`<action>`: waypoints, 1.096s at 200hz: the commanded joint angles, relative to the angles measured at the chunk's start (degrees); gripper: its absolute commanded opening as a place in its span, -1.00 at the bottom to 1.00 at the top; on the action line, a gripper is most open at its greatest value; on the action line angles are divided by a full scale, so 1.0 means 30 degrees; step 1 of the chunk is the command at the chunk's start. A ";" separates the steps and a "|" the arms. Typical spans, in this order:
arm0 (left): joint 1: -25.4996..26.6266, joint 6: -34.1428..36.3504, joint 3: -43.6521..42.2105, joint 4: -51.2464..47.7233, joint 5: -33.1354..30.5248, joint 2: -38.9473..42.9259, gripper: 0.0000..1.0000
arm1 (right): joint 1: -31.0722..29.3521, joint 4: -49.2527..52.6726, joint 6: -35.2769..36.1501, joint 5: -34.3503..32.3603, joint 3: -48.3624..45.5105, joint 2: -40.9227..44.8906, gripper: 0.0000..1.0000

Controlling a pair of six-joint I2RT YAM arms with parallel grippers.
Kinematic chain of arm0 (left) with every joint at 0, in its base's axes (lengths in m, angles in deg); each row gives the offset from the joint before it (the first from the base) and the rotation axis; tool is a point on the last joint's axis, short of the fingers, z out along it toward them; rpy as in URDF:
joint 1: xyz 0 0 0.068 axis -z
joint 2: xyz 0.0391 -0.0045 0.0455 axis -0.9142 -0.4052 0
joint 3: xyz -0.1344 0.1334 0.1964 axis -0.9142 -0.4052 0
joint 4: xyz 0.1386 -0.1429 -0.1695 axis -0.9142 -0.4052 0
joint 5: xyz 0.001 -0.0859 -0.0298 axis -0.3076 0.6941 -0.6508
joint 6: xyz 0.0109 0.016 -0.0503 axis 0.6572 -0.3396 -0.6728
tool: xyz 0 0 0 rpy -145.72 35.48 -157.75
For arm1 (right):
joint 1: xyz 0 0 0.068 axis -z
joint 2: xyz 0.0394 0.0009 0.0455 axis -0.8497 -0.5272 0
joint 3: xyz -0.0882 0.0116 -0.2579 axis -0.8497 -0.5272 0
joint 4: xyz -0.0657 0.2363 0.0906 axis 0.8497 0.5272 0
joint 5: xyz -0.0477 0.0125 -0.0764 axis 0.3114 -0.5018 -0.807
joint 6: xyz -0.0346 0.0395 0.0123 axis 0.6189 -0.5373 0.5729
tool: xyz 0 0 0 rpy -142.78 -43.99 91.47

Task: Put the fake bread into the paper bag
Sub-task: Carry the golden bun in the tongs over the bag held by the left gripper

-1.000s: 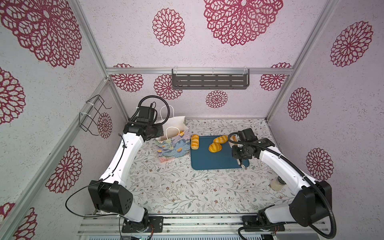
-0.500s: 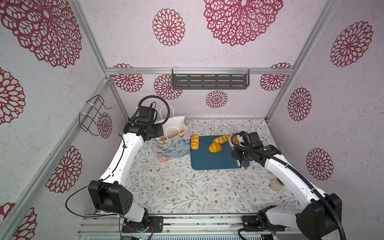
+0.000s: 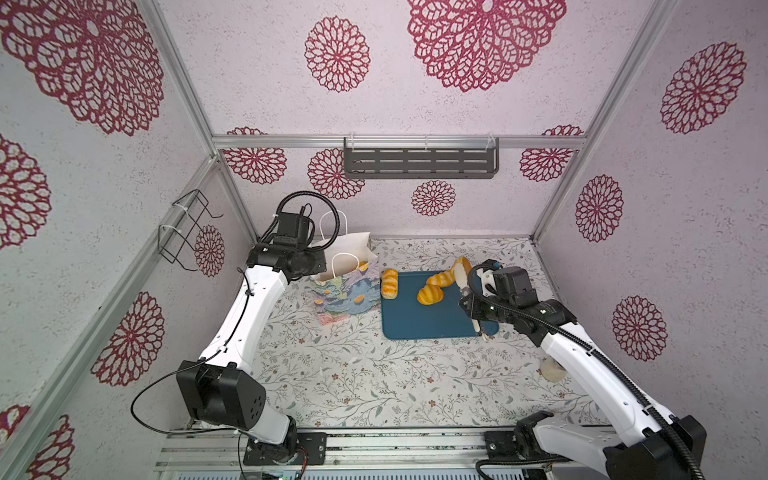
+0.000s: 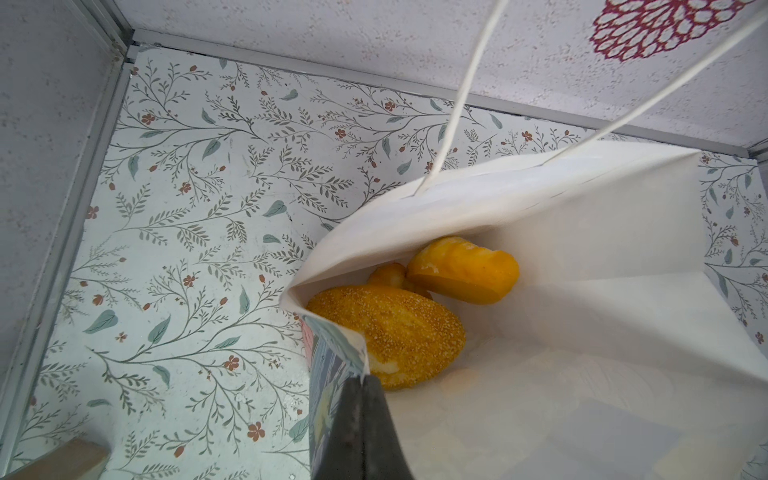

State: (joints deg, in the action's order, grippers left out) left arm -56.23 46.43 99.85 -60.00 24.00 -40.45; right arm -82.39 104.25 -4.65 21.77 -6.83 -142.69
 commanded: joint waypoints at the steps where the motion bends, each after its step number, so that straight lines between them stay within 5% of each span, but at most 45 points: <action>1: 0.0187 0.0393 -0.0301 -0.0644 -0.0570 0.0299 -1.00 | -0.0459 -0.1110 -0.0255 0.0415 0.1109 0.0676 -1.00; 219: 0.0197 0.0551 -0.0361 -0.0531 -0.0286 0.0563 -1.00 | -0.4630 0.0494 0.0807 -0.2351 0.7838 -0.2954 -1.00</action>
State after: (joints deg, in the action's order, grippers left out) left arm -56.23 47.21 99.76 -60.48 22.58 -39.88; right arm -95.39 107.57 -4.32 16.67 12.87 -151.10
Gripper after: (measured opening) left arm 0.045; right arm 0.232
